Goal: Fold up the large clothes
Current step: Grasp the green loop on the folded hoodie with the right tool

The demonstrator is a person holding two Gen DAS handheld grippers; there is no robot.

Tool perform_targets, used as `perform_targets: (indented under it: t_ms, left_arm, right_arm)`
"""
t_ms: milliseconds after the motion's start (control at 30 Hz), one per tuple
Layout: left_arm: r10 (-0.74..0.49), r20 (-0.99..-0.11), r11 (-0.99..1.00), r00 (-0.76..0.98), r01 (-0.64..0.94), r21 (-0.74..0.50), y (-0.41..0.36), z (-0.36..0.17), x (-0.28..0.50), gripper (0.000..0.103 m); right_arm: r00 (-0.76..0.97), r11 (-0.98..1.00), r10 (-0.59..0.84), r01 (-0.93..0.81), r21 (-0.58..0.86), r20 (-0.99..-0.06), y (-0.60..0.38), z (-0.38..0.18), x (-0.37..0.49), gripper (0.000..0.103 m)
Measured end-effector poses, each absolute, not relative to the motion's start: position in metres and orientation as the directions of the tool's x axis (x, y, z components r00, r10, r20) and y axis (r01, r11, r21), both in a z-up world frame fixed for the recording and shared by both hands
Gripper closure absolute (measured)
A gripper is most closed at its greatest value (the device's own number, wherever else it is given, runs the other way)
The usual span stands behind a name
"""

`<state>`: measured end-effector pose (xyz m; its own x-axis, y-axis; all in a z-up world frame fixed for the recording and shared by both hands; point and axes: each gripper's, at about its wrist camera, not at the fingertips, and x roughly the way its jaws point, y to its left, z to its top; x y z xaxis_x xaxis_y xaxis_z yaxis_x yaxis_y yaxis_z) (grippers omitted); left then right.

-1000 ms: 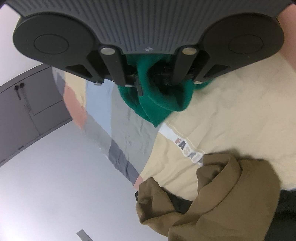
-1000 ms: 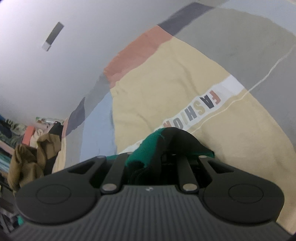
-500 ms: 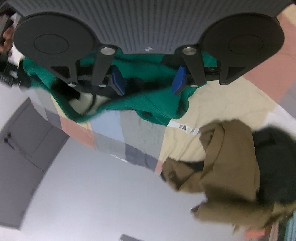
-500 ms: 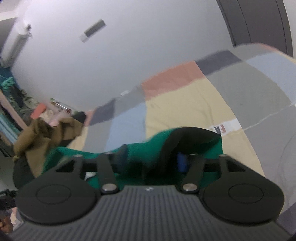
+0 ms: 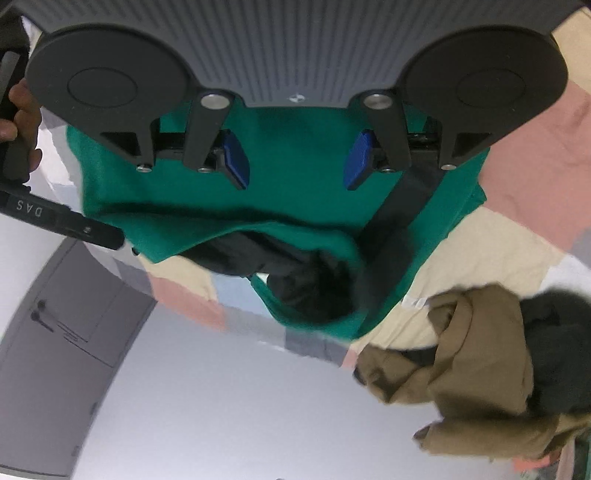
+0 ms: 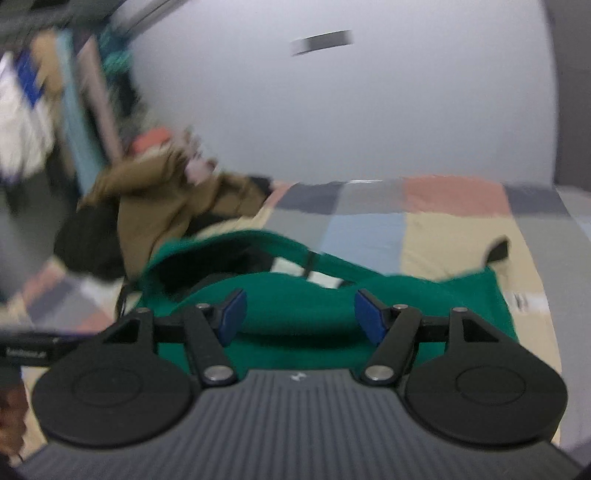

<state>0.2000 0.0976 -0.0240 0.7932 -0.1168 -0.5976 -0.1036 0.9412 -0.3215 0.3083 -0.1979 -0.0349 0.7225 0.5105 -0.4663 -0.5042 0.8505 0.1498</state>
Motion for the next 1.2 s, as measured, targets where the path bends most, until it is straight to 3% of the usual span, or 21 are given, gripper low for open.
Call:
perform_targets:
  t_ms: [300,333,400,467,500,700,867,1200]
  left_arm:
    - [-0.108,-0.607,0.947,0.787,-0.104,-0.303,0.107,-0.051,0.225,0.041]
    - [-0.111,-0.598,0.943,0.794,-0.105,-0.315,0.110,-0.051,0.225,0.041]
    - [-0.115,-0.582,0.935,0.805,-0.110,-0.337,0.117,-0.050,0.226,0.041]
    - [-0.113,-0.571,0.936,0.813,-0.107,-0.336,0.122,-0.049,0.227,0.041]
    - [-0.109,-0.563,0.938,0.819,-0.103,-0.332,0.123,-0.049,0.227,0.041]
    - [-0.107,-0.509,0.933,0.854,-0.091,-0.349,0.135,-0.047,0.228,0.041]
    - [-0.130,-0.477,0.918,0.869,-0.077,-0.390,0.144,-0.046,0.229,0.041]
    - [-0.163,-0.483,0.924,0.860,-0.039,-0.381,0.142,-0.053,0.235,0.039]
  right_arm:
    - [0.652,0.848,0.377,-0.528,-0.038,-0.658,-0.117,-0.067,0.360,0.039]
    - [0.642,0.852,0.381,-0.524,-0.018,-0.665,-0.117,-0.069,0.365,0.045]
    - [0.627,0.857,0.381,-0.515,0.006,-0.680,-0.116,-0.070,0.373,0.071]
    - [0.619,0.858,0.371,-0.514,0.001,-0.693,-0.112,-0.067,0.378,0.089]
    - [0.622,0.859,0.361,-0.511,-0.011,-0.695,-0.110,-0.064,0.380,0.092]
    - [0.774,0.919,0.278,-0.386,-0.076,-0.570,-0.107,-0.029,0.403,0.094]
    - [0.824,0.958,0.194,-0.277,-0.079,-0.533,-0.102,-0.036,0.444,0.094]
    - [0.757,0.965,0.097,-0.231,-0.126,-0.646,-0.086,-0.123,0.494,0.094]
